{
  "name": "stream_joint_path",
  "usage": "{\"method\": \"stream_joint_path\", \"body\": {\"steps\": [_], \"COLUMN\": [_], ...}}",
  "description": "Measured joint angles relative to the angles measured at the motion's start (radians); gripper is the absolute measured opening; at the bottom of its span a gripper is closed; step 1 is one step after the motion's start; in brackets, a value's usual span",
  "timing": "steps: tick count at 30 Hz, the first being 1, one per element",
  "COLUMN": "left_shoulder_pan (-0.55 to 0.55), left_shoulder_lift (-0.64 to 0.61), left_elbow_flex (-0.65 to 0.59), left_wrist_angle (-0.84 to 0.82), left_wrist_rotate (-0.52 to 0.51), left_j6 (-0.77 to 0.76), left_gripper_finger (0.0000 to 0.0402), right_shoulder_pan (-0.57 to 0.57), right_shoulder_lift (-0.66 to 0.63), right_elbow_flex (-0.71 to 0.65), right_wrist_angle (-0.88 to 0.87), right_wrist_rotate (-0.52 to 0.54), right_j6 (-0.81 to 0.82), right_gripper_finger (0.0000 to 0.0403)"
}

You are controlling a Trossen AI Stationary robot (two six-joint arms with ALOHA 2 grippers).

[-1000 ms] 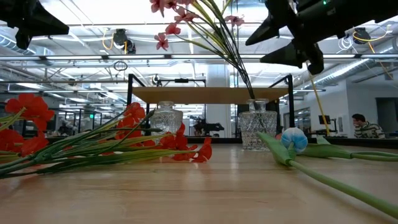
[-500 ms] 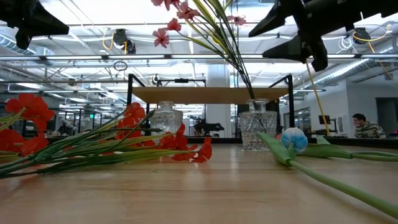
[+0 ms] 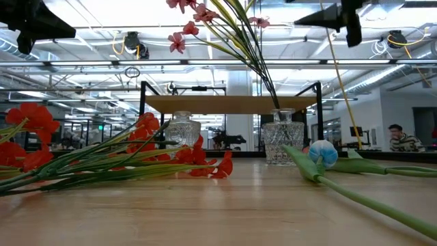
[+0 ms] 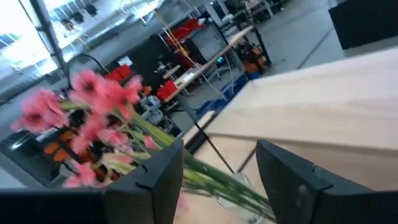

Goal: Pick and place flowers into a vace then onto a shelf
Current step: Put the pink tulip into the right transparent vase

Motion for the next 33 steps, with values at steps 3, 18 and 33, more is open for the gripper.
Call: {"method": "stream_joint_path", "body": {"steps": [3,18,33], "left_shoulder_pan": [0.0,0.0,0.0], "left_shoulder_lift": [0.0,0.0,0.0], "left_elbow_flex": [0.0,0.0,0.0], "left_wrist_angle": [0.0,0.0,0.0], "left_wrist_rotate": [0.0,0.0,0.0], "left_j6": [0.0,0.0,0.0], "left_gripper_finger": [0.0051,0.0051,0.0051], "right_shoulder_pan": [0.0,0.001,0.0], "right_shoulder_lift": [-0.03,-0.14,0.011], "right_elbow_flex": [0.0,-0.001,-0.001], "right_wrist_angle": [-0.001,-0.64,-0.782], "right_wrist_rotate": [-0.072,-0.598,-1.042], "right_j6": [0.005,0.633,0.678], "right_gripper_finger": [0.0178,0.0169,0.0169]}}
